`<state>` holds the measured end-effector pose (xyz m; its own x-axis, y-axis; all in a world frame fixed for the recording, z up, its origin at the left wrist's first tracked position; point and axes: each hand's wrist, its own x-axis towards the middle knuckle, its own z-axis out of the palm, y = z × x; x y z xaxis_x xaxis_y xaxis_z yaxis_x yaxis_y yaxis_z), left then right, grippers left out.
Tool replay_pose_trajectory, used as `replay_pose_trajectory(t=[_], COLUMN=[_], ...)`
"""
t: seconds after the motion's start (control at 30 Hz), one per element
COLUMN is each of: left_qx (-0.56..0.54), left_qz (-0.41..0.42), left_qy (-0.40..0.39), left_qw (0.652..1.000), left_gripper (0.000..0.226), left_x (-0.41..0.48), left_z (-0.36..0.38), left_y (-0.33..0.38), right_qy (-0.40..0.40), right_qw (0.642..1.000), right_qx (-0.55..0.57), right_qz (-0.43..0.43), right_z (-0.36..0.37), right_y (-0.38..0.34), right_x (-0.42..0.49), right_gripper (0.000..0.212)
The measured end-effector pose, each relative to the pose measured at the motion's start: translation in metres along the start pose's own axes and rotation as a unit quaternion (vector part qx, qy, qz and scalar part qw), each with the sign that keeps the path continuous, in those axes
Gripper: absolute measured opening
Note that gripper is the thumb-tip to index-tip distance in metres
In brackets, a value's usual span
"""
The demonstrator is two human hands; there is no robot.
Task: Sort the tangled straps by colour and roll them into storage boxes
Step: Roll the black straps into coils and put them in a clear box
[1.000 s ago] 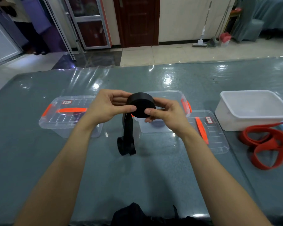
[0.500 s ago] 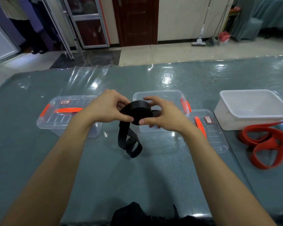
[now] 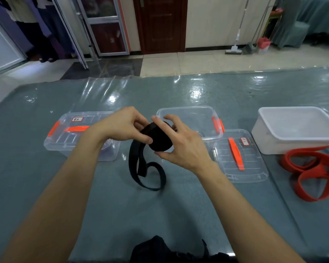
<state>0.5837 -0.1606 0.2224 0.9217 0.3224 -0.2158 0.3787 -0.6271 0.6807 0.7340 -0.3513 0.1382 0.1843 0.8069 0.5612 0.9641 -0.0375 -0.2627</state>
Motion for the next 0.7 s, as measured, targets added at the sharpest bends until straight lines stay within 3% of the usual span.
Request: replay_pose_trajectory(t=[0.2,0.43,0.5,0.6,0.7], left_qx=[-0.079,-0.271,-0.307,-0.307,-0.305], left_qz=[0.04,0.081,0.09,0.08,0.073], left_qy=[0.087,0.232,0.237,0.201,0.219], left_qw=[0.992,0.931,0.917,0.927,0.924], left_gripper=[0.033,0.041,0.041,0.041,0.038], left_x=[0.001,0.006,0.008,0.01,0.013], left_z=[0.016,0.067,0.07,0.077,0.077], left_y=[-0.011,-0.035,-0.034,-0.032,-0.035], right_qy=[0.035,0.089,0.103,0.1,0.082], right_qw=[0.997,0.991,0.988,0.99,0.99], right_qx=[0.061,0.063,0.081,0.068,0.084], right_qz=[0.015,0.077,0.083,0.066,0.073], right_z=[0.008,0.005,0.004,0.004,0.004], right_y=[0.003,0.004,0.004,0.001,-0.001], right_x=[0.003,0.004,0.006,0.008,0.008], right_gripper=[0.076,0.075,0.073,0.072,0.079])
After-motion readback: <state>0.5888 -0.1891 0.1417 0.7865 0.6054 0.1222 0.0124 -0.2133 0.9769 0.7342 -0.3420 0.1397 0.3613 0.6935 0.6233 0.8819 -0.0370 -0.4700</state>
